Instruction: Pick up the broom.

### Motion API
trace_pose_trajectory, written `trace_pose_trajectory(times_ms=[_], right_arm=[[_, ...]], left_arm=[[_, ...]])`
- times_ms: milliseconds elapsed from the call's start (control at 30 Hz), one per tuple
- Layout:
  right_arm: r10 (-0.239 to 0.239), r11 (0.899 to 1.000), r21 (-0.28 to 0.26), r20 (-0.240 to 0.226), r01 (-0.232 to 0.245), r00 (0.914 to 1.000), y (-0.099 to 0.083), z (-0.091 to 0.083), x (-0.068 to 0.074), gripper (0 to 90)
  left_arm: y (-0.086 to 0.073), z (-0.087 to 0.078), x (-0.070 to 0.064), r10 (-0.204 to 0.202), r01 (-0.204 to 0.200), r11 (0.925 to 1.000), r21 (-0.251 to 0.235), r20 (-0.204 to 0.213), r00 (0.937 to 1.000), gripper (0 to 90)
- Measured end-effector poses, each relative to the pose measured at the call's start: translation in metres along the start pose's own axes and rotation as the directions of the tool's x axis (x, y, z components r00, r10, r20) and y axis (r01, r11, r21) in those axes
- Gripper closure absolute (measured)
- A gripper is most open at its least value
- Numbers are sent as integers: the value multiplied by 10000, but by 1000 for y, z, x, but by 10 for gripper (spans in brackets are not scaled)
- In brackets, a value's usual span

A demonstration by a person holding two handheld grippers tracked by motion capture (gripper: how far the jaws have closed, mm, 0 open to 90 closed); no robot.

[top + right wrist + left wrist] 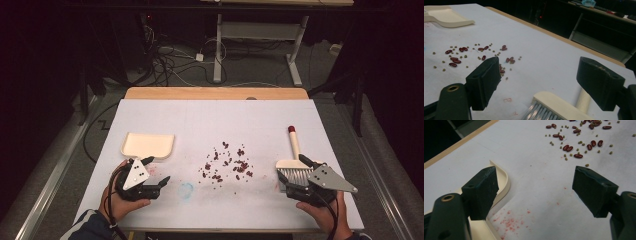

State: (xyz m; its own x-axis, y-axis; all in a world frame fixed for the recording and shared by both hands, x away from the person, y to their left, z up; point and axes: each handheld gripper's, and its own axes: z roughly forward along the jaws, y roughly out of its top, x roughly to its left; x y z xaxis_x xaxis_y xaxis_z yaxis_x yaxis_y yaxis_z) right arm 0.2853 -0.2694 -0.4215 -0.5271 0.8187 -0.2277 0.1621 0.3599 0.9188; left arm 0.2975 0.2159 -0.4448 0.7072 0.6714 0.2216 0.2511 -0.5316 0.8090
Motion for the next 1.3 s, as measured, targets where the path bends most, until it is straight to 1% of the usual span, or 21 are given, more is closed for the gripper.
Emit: trace_pose_trajectory(times_ms=[67, 100, 133, 200, 300, 367, 467, 500, 567, 633, 767, 867, 967, 1033, 1100, 1133, 1200, 1233, 1300], right_arm=[[-30, 10000, -36, -14, 30, 10000, 1, 0, 0, 196], [-119, 9999, -45, -33, 119, 9999, 1, 0, 0, 193], [-151, 9999, -15, 35, 151, 9999, 1, 0, 1, 192], [-154, 9999, -6, -30, 154, 9999, 1, 0, 2, 185], [-161, 9999, -7, -6, 161, 9999, 3, -1, 3, 185], [-210, 9998, 30, 98, 210, 9997, 5, 0, 3, 186], [-144, 9998, 103, 159, 142, 9998, 5, 1, 2, 198], [99, 9993, 348, 16, -99, 9999, 6, 1, 1, 211], [156, 9973, 714, 24, -157, 9999, 7, 2, -1, 211], [107, 9970, 763, 102, -115, 9999, 9, 4, -4, 210], [59, 9956, 926, 520, -107, 9986, 14, 9, -11, 208], [77, 9932, 1156, 511, -136, 9987, 17, 15, -16, 207], [363, 9909, 1283, 294, -398, 9989, 20, 20, -23, 211], [381, 9897, 1371, 269, -414, 9989, 21, 22, -26, 213], [259, 9831, 1796, 601, -363, 9979, 27, 30, -35, 210], [379, 9778, 2026, 763, -527, 9964, 30, 33, -40, 209], [708, 9619, 2571, 926, -925, 9932, 35, 42, -50, 209], [884, 9523, 2827, 1056, -1151, 9905, 36, 48, -55, 209], [1084, 9380, 3173, 1150, -1399, 9874, 37, 59, -63, 210]], left_arm=[[0, 2, 0, -20, 20, 10000, 79, -13, 10000, 203], [-1, 4, 0, -6, 6, 9999, 165, 26, 10000, 203], [-1, 4, 0, 42, -43, 9998, 206, 43, 10000, 203], [-1, 4, -1, 68, -69, 9998, 212, 58, 10000, 203], [0, 3, -3, 82, -84, 9999, 151, 102, 9999, 203], [-1, 3, -3, 109, -112, 9998, 187, 160, 9998, 203], [-2, 3, -4, 66, -71, 9997, 230, 237, 9997, 203], [-1, 3, -4, 67, -73, 9997, 238, 238, 9997, 203], [0, 4, -5, 90, -95, 9997, 224, 238, 9997, 203], [0, 7, -6, 156, -167, 9993, 336, 334, 9993, 203], [1, 8, -7, 197, -211, 9991, 359, 388, 9991, 203], [1, 8, -7, 237, -252, 9990, 382, 399, 9989, 203], [0, 7, -7, 254, -269, 9988, 406, 354, 9991, 203], [0, 7, -7, 211, -224, 9990, 385, 352, 9992, 203], [0, 7, -7, 204, -218, 9990, 389, 353, 9992, 203], [0, 7, -7, 224, -237, 9989, 393, 351, 9991, 203], [1, 7, -8, 251, -265, 9989, 399, 366, 9990, 203], [1, 8, -8, 279, -294, 9988, 404, 359, 9990, 203], [0, 8, -8, 298, -314, 9985, 450, 356, 9989, 203]])
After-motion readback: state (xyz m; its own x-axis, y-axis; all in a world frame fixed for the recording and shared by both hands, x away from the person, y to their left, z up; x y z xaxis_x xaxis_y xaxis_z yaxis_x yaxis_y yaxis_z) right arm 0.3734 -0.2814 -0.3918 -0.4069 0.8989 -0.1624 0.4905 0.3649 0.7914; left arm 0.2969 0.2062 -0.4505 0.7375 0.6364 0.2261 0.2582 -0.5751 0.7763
